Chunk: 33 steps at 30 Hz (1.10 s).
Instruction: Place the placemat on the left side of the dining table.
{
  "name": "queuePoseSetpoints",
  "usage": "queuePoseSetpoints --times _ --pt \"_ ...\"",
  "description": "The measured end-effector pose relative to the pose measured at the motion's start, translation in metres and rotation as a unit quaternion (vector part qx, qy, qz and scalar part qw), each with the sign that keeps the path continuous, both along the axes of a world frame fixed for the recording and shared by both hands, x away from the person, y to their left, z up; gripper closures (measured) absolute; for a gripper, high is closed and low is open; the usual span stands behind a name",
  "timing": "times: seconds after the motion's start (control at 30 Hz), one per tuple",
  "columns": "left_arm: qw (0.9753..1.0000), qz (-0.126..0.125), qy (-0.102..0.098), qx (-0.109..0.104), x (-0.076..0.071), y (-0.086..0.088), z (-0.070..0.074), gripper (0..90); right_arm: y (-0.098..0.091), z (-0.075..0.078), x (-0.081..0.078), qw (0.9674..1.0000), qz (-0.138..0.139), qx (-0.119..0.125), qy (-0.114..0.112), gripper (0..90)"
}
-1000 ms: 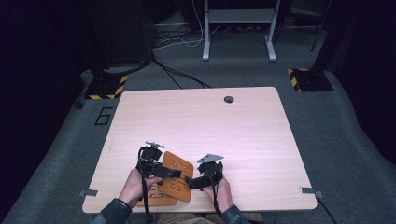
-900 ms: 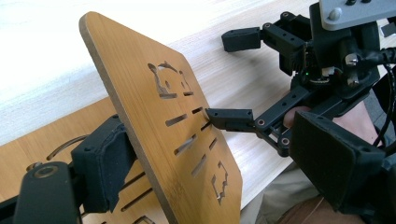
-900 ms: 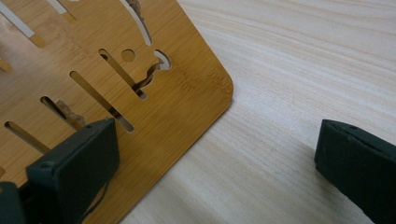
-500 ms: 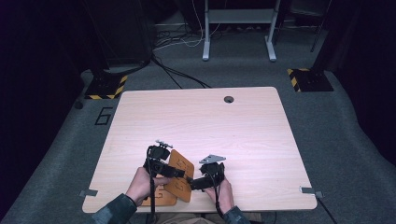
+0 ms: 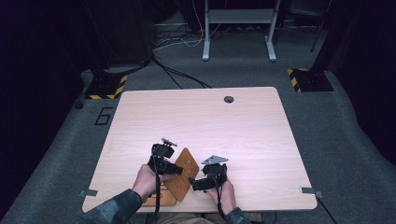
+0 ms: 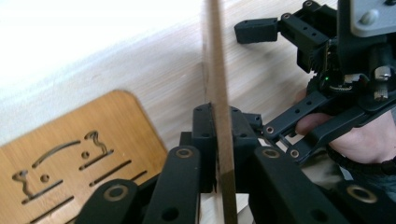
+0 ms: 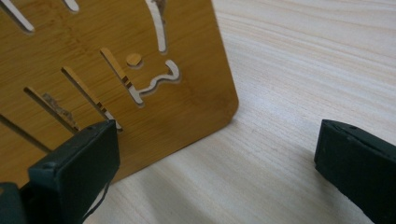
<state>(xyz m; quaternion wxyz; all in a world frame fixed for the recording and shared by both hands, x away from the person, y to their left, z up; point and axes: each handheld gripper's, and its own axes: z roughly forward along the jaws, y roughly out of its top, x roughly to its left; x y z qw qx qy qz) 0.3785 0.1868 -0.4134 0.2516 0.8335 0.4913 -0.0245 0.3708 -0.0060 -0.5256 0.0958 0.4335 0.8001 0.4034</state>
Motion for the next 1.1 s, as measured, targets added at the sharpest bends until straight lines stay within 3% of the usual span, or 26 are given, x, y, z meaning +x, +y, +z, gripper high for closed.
queuePoseSetpoints --times 0.13,0.3,0.5,1.0,1.1 --pt "0.9999 -0.002 -0.003 0.010 -0.002 -0.007 0.002 86.2 -0.003 0.000 -0.002 1.0000 -0.002 -0.006 -0.002 0.0" --pt "0.9999 -0.008 -0.008 0.003 -0.002 -0.013 0.007 86.3 -0.010 0.001 -0.006 1.0000 -0.005 0.002 -0.004 0.0" --pt "0.9997 -0.011 -0.021 -0.001 0.005 -0.013 0.018 86.4 -0.020 0.001 -0.011 0.9999 -0.007 -0.006 -0.010 0.0" --pt "0.9990 0.015 -0.041 -0.013 0.022 0.018 0.036 86.4 -0.072 0.002 -0.003 0.9980 -0.054 -0.027 -0.016 0.0" --pt "0.9985 0.028 -0.046 -0.008 0.028 0.027 0.038 86.3 -0.092 0.001 -0.001 0.9967 -0.071 -0.036 -0.015 0.0"
